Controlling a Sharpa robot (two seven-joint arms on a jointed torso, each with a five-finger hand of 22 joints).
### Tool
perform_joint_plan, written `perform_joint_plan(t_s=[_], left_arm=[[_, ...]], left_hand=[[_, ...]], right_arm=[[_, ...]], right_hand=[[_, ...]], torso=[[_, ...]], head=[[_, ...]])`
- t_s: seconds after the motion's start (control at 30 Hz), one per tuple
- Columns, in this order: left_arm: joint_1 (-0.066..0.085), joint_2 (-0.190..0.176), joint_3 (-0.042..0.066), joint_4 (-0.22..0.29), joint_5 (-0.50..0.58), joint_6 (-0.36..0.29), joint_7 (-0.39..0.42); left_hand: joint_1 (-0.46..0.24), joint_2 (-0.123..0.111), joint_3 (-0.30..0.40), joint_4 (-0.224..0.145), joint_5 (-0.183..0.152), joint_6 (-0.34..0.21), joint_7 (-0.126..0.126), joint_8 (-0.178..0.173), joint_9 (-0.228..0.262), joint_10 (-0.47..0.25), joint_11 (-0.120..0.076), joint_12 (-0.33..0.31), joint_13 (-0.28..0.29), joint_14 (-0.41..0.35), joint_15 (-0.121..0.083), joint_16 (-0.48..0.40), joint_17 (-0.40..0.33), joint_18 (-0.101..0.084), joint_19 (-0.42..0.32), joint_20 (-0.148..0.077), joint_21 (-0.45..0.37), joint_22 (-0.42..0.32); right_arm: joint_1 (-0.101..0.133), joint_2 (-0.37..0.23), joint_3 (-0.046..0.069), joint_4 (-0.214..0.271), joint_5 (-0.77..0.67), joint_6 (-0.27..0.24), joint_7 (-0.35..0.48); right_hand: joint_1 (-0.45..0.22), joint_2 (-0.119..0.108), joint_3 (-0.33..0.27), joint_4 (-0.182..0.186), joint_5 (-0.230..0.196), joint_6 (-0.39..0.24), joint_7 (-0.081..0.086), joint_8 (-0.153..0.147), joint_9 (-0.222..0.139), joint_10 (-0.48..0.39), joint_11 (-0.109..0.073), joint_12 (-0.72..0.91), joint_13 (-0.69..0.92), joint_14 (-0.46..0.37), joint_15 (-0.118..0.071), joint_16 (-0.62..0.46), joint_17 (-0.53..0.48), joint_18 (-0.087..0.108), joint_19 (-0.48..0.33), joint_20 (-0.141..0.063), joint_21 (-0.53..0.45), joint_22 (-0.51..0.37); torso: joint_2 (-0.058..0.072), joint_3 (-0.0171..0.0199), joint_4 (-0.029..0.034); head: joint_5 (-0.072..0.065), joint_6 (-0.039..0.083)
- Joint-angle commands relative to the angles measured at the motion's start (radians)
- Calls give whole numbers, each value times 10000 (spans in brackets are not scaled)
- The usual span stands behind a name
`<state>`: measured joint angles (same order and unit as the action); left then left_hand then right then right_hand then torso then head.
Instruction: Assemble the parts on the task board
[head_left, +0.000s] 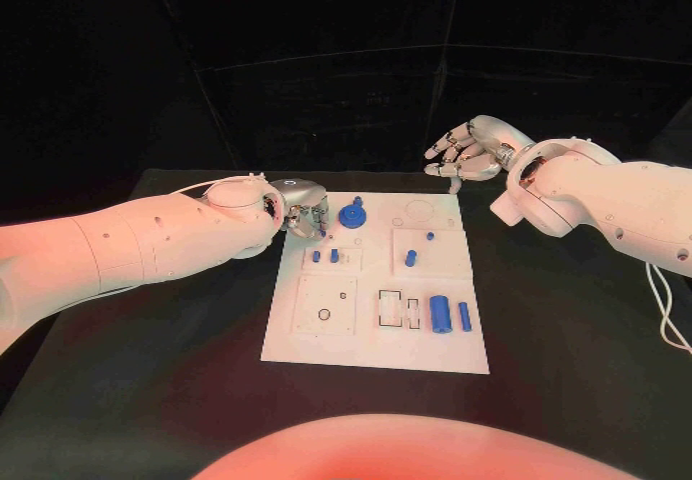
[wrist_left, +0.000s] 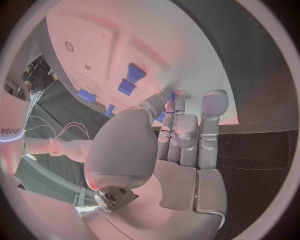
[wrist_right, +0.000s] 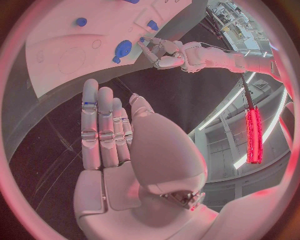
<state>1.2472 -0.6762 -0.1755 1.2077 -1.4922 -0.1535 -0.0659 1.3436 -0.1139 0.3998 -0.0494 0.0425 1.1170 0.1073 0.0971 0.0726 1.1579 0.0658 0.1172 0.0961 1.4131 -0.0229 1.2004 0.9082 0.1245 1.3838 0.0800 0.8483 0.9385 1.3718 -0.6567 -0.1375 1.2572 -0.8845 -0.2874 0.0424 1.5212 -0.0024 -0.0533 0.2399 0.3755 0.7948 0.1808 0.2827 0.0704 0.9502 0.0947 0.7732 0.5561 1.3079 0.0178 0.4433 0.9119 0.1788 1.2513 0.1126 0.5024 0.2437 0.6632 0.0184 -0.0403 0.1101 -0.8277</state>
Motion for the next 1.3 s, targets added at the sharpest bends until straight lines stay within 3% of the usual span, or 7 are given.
perform_joint_plan(t_s=[0.03,0.87,1.03,1.3], left_arm=[[-90,20,-41,-78,-10,427,-165],[-300,282,-45,-433,-43,404,-46],[-360,326,-46,-493,-68,401,-52],[-399,309,-47,-467,-181,408,2]], left_hand=[[115,12,26,-94,54,53,43,50,0,52,-27,45,-2,-26,8,54,17,147,22,-40,34,16],[32,-75,-26,-92,52,22,132,12,-22,37,32,48,-33,-19,61,85,46,135,23,-10,31,31],[116,12,51,-124,53,69,160,23,-18,146,12,98,-29,27,48,153,138,124,63,-12,139,131],[641,437,696,-442,50,419,262,112,27,619,-28,86,-40,129,-10,219,207,66,222,-64,560,510]], right_arm=[[18,5,6,7,21,43,54],[-22,9,6,3,21,51,64],[-25,3,6,7,21,49,62],[-29,4,6,4,21,56,65]], right_hand=[[41,96,-43,25,37,-50,-1,29,-16,-55,-22,34,-9,-5,-32,55,-9,31,95,-5,-50,2],[41,96,-43,25,37,-50,-1,29,-16,-55,-22,34,-9,-5,-32,55,-9,31,95,-5,-50,2],[41,96,-43,25,37,-50,-1,29,-16,-55,-22,34,-9,-5,-32,55,-9,31,95,-5,-50,2],[41,96,-43,25,37,-50,-1,29,-16,-55,-22,34,-9,-5,-32,55,-9,31,95,-5,-50,2]], torso=[[-4,1,10],[-1,3,2],[-10,-1,4],[-2,3,0]], head=[[-7,-9],[5,-44],[4,-50],[8,-55]])
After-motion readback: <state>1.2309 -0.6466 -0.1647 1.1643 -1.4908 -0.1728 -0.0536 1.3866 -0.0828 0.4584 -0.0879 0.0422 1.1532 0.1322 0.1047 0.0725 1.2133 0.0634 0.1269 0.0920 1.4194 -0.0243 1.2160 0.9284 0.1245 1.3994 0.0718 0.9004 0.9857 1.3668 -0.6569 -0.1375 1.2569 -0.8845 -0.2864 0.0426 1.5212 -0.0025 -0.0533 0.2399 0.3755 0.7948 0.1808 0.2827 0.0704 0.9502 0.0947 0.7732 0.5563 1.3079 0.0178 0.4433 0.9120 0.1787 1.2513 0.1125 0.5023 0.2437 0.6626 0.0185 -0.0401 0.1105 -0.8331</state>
